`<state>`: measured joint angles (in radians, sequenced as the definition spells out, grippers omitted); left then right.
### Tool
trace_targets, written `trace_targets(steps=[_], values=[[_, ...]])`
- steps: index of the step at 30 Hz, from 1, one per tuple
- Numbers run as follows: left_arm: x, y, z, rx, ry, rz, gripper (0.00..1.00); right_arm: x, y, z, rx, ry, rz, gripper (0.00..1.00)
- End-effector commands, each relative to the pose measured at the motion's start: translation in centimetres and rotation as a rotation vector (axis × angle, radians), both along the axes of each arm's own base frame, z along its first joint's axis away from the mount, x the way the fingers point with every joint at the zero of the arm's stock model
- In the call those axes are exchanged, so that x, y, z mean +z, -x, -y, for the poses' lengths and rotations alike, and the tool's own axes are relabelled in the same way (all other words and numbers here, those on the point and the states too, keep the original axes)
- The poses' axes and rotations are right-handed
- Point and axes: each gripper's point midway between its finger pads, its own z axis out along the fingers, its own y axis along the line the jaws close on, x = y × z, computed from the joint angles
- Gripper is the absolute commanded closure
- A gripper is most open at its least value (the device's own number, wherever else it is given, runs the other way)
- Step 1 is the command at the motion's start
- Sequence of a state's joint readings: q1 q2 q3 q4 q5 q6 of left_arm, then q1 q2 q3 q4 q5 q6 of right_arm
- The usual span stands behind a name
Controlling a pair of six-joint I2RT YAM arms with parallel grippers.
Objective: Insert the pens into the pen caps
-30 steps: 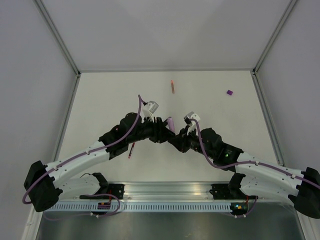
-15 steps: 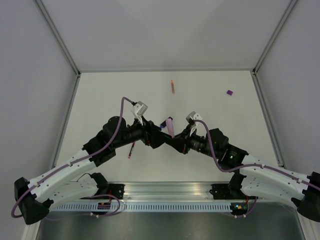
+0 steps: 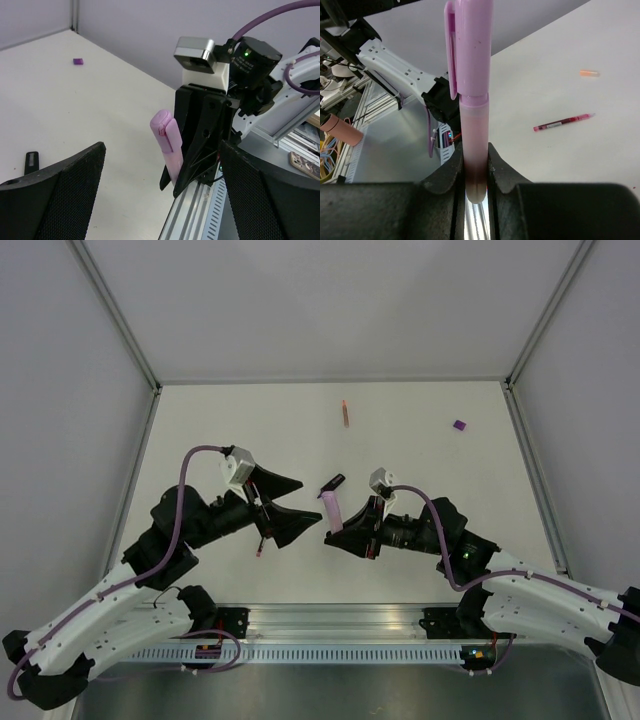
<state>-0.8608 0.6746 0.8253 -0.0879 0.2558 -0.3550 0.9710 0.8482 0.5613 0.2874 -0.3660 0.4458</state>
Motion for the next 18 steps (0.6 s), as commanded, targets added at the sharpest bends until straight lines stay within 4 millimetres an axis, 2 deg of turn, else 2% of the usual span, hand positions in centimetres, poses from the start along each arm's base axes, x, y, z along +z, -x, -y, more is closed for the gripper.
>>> trace_targets(steps=[1, 10, 14, 18], values=[[2.5, 0.9, 0.4, -0.065, 0.007, 0.111, 0.02, 2.3, 1.8, -0.4, 0.105, -0.075, 0.037, 1.00], [2.6, 0.4, 2.8, -0.129, 0.039, 0.101, 0.08, 2.6, 2.3, -0.5, 0.133, -0.079, 0.042, 1.00], [2.2, -0.4, 3.3, -0.115, 0.031, 0.096, 0.11, 2.5, 2.5, -0.6, 0.149, -0.075, 0.035, 1.00], [2.3, -0.3, 3.7, -0.130, 0.052, 0.092, 0.12, 2.4, 2.7, -0.7, 0.158, -0.074, 0.031, 1.00]])
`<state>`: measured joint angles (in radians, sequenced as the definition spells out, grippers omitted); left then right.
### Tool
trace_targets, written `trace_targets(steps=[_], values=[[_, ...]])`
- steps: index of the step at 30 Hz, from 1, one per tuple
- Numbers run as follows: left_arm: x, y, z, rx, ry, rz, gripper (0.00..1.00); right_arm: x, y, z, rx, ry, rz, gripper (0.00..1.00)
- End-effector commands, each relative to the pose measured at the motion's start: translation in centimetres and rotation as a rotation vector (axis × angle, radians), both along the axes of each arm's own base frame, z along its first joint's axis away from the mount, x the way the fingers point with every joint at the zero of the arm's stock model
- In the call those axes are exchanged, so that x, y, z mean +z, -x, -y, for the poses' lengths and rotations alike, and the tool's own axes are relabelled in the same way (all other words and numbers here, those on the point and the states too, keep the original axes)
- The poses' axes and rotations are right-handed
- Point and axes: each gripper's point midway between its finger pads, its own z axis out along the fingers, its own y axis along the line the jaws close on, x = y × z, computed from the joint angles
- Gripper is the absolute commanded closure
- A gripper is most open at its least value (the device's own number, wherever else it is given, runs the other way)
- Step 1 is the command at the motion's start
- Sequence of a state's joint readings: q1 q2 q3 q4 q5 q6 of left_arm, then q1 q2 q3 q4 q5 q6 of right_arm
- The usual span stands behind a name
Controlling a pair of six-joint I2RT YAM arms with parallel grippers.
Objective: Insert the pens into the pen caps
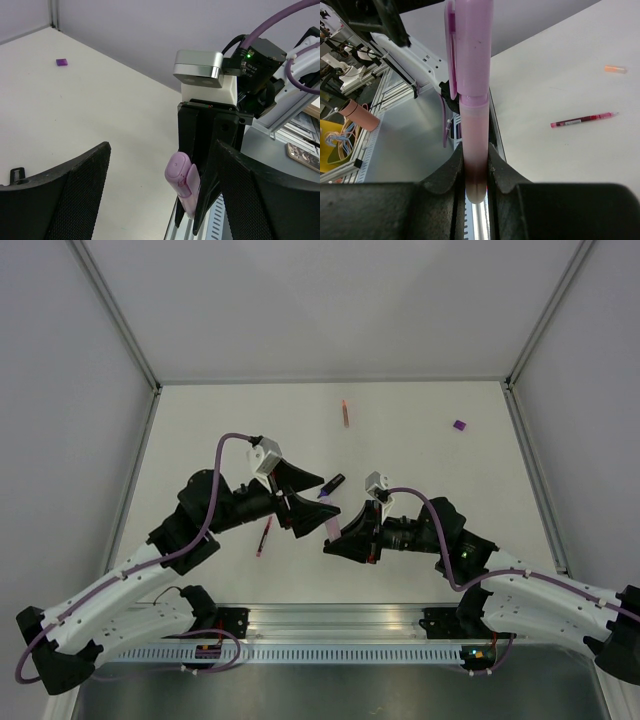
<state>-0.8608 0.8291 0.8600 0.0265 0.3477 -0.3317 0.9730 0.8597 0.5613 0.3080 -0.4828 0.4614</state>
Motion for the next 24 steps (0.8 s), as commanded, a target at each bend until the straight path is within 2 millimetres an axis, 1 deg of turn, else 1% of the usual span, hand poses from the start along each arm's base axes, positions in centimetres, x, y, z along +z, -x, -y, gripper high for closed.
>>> trace_targets(steps=[1, 7, 13, 16, 18, 20, 22, 23, 24], values=[[2.4, 0.7, 0.4, -0.045, 0.077, 0.067, 0.12, 2.3, 0.7, -0.3, 0.040, -0.067, 0.037, 1.00], [2.6, 1.3, 0.7, -0.080, 0.115, 0.055, 0.16, 2.4, 0.6, -0.1, 0.030, -0.071, 0.041, 1.00], [1.5, 1.6, 0.8, -0.100, 0.109, 0.039, 0.19, 2.4, 0.6, -0.2, 0.028, -0.071, 0.038, 1.00], [1.1, 1.6, 0.8, -0.100, 0.106, 0.035, 0.22, 2.3, 0.5, -0.2, 0.025, -0.070, 0.037, 1.00], [0.6, 1.5, 0.9, -0.099, 0.098, 0.027, 0.26, 2.3, 0.5, -0.2, 0.023, -0.071, 0.041, 1.00], [0.3, 1.5, 1.1, -0.104, 0.095, 0.027, 0.35, 2.3, 0.5, -0.2, 0.023, -0.070, 0.038, 1.00], [0.0, 1.5, 1.2, -0.109, 0.096, 0.023, 0.40, 2.3, 0.5, -0.2, 0.022, -0.070, 0.036, 1.00], [-0.4, 1.7, 1.2, -0.123, 0.096, 0.022, 0.51, 2.3, 0.4, -0.2, 0.020, -0.070, 0.036, 1.00], [-0.5, 1.9, 1.3, -0.131, 0.097, 0.018, 0.56, 2.3, 0.4, -0.2, 0.020, -0.070, 0.036, 1.00]])
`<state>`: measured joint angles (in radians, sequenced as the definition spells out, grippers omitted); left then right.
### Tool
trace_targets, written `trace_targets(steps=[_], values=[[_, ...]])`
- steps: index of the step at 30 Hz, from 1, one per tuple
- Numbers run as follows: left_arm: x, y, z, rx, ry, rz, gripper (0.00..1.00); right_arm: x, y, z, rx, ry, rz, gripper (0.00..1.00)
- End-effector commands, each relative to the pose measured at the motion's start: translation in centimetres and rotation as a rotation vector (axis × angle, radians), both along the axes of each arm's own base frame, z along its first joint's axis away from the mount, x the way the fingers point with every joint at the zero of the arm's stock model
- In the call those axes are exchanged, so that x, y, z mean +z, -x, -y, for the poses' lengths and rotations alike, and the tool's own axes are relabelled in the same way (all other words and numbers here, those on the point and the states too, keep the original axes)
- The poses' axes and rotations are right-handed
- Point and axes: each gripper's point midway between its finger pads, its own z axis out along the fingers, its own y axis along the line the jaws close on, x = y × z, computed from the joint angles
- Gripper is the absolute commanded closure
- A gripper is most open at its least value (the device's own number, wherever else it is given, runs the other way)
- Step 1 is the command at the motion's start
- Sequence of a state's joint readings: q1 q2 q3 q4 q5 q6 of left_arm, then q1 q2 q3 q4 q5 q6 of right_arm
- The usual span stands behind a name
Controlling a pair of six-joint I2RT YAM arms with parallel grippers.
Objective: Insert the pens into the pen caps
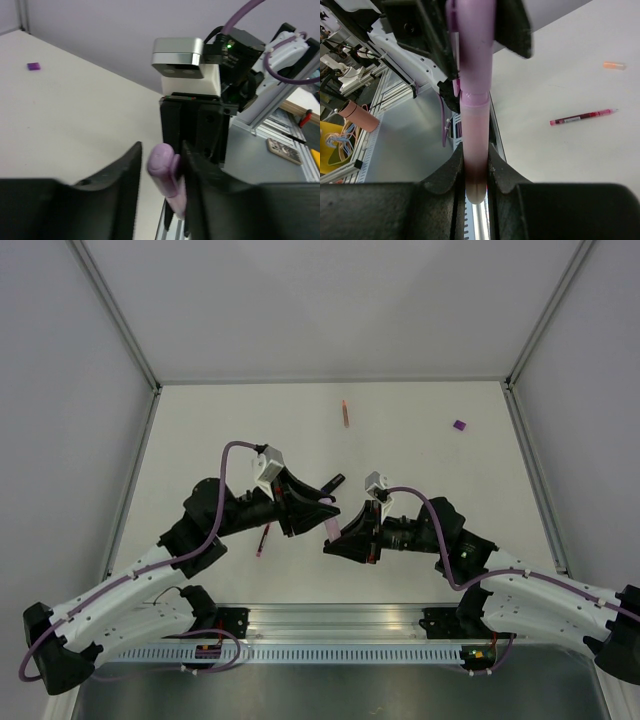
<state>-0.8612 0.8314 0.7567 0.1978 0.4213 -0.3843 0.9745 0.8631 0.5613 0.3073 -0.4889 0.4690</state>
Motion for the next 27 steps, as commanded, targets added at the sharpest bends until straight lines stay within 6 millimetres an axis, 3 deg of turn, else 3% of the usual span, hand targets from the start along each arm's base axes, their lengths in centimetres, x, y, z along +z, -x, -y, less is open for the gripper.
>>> trace_targets(steps=[1, 4, 8, 9, 19, 21, 27], values=[[-0.1, 1.1, 0.4, -0.064, 0.033, 0.007, 0.67, 2.3, 0.3, -0.1, 0.012, -0.073, 0.046, 1.00], [-1.0, 2.2, 0.6, -0.128, 0.032, -0.017, 0.86, 2.5, 0.3, -0.1, 0.015, -0.079, 0.058, 1.00], [-2.3, 4.2, 0.9, -0.244, 0.046, -0.067, 0.96, 3.2, -0.5, 0.2, -0.033, -0.064, 0.111, 1.00], [-2.7, 4.6, 0.9, -0.271, 0.060, -0.091, 0.98, 4.2, -1.0, 0.4, -0.065, -0.080, 0.133, 1.00], [-3.3, 6.7, -0.1, -0.346, 0.139, -0.113, 0.98, 10.4, -0.9, 1.2, -0.095, -0.258, 0.212, 1.00], [-3.3, 6.9, -0.3, -0.348, 0.153, -0.123, 0.98, 11.4, -1.9, 1.6, -0.161, -0.289, 0.221, 1.00], [-4.0, 7.1, -0.6, -0.343, 0.162, -0.145, 0.98, 15.0, -1.5, 1.6, -0.143, -0.354, 0.281, 1.00]])
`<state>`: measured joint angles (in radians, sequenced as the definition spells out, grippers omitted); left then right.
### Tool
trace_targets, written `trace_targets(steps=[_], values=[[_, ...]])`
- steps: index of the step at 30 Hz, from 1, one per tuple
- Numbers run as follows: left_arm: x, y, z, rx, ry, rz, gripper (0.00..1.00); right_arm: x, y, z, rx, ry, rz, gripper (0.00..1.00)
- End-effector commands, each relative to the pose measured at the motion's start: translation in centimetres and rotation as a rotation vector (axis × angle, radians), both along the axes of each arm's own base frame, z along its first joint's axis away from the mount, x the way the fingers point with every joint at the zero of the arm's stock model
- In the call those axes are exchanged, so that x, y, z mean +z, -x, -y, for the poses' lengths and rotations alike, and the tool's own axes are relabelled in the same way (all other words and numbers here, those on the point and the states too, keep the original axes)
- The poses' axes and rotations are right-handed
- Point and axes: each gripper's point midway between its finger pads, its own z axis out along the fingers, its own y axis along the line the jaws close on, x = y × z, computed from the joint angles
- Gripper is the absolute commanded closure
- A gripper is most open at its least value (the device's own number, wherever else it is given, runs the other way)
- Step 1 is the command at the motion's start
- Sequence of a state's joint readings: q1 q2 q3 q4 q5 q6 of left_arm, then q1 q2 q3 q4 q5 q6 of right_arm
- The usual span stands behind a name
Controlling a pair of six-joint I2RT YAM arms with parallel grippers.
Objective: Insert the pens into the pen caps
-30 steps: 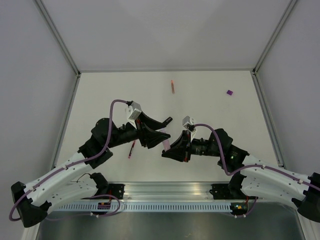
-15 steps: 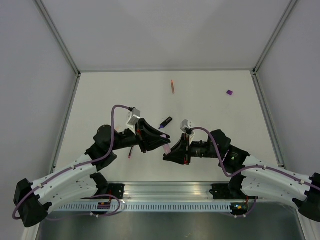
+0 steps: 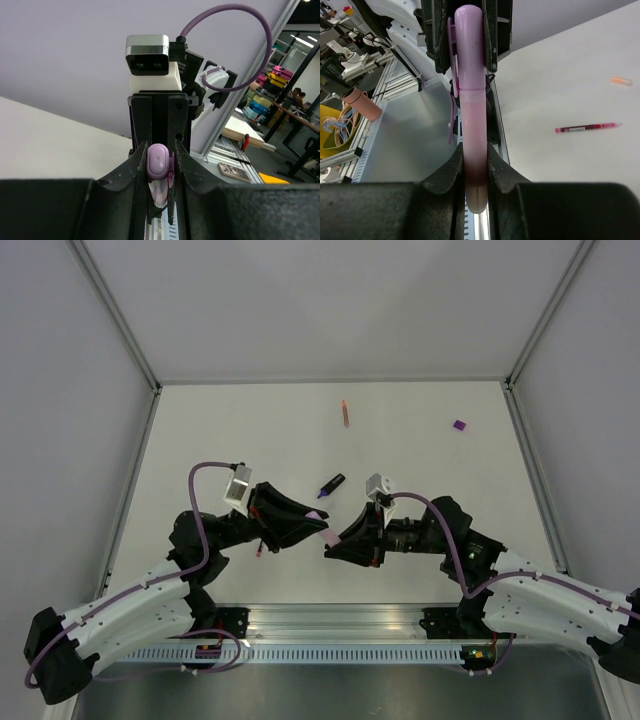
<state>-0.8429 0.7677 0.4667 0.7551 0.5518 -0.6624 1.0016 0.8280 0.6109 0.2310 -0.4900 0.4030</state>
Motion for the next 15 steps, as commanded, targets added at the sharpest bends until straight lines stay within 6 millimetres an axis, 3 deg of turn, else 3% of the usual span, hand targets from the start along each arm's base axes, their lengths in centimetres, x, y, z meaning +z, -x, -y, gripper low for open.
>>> trace_targets(steps=[1, 3, 15], values=[[-4.5, 3.1, 0.6, -0.185, -0.124, -0.095, 0.98, 13.8, -2.4, 1.3, -0.153, -0.366, 0.215, 1.00], [-4.7, 3.2, 0.6, -0.195, -0.118, -0.107, 0.98, 14.9, -2.5, 1.2, -0.153, -0.376, 0.230, 1.00], [-6.2, 3.1, 1.2, -0.219, -0.113, -0.171, 0.98, 17.0, -3.5, -0.7, -0.139, -0.384, 0.297, 1.00]])
